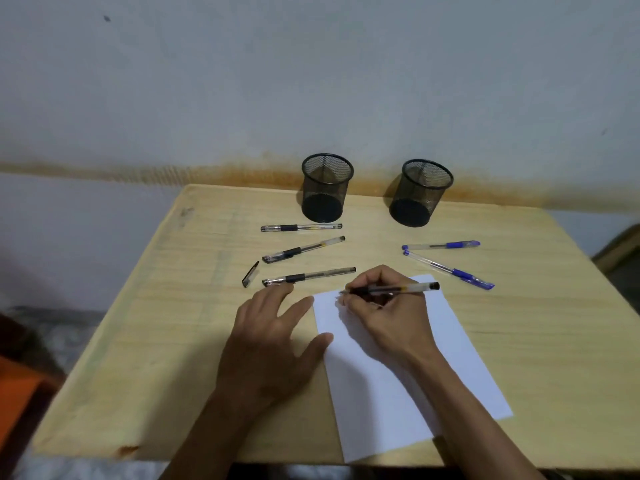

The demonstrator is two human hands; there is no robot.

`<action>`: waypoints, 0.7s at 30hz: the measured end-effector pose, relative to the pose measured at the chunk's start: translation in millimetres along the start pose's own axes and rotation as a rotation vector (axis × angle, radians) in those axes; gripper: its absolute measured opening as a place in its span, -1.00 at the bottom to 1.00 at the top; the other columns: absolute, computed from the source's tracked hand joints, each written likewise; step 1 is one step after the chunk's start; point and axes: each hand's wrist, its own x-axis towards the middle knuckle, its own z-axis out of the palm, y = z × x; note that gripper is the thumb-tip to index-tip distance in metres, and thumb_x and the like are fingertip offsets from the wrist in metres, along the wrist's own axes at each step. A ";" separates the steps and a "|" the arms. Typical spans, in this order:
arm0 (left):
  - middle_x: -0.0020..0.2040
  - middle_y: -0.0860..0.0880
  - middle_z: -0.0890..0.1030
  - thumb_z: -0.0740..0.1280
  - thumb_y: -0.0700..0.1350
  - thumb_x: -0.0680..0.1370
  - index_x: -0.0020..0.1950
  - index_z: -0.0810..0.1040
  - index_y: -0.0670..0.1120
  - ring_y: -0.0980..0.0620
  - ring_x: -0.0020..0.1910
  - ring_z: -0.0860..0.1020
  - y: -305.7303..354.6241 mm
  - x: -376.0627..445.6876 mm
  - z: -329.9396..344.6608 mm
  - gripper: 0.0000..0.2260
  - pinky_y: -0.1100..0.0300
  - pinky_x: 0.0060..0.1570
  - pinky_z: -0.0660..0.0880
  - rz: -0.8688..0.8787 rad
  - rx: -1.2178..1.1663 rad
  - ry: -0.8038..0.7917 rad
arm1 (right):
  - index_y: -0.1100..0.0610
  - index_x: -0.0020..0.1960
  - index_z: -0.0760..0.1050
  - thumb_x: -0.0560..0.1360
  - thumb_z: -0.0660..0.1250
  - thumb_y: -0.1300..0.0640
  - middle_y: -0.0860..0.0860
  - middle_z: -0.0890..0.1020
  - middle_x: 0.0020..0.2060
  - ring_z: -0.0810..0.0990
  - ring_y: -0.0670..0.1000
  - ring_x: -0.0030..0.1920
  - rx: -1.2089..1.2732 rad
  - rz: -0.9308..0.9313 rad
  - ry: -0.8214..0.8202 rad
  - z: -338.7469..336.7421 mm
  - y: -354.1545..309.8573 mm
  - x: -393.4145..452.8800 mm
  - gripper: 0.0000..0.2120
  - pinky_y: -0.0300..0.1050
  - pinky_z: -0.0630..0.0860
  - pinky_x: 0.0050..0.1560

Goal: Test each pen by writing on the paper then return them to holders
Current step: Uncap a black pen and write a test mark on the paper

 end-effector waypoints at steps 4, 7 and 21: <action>0.32 -0.12 0.55 0.23 0.29 0.50 0.28 0.58 0.03 -0.16 0.29 0.50 0.3 3.8 -3.3 -0.51 -0.07 0.23 0.43 -0.053 0.018 -0.100 | 0.12 -0.22 0.64 0.36 0.54 0.26 -0.06 0.69 -0.33 0.66 -0.09 -0.28 -0.156 -0.052 -0.027 17.0 3.4 12.8 -0.89 -0.32 0.57 -0.28; 0.38 -0.09 0.50 0.15 0.26 0.54 0.31 0.53 0.05 -0.14 0.36 0.45 -1.1 1.9 -2.1 -0.53 -0.07 0.32 0.38 -0.070 0.043 -0.120 | 0.17 -0.29 0.61 0.33 0.53 0.28 -0.02 0.65 -0.42 0.59 -0.06 -0.41 -0.192 -0.061 -0.042 22.7 12.3 13.6 -0.89 -0.27 0.49 -0.41; 0.45 -0.10 0.44 0.16 0.22 0.54 0.39 0.51 0.08 -0.13 0.43 0.38 4.8 3.5 -6.7 -0.52 -0.14 0.40 0.31 -0.119 0.034 -0.163 | 0.22 -0.30 0.59 0.36 0.58 0.22 0.05 0.65 -0.39 0.60 0.08 -0.35 -0.188 -0.080 -0.048 23.8 26.2 21.6 -0.82 0.05 0.53 -0.35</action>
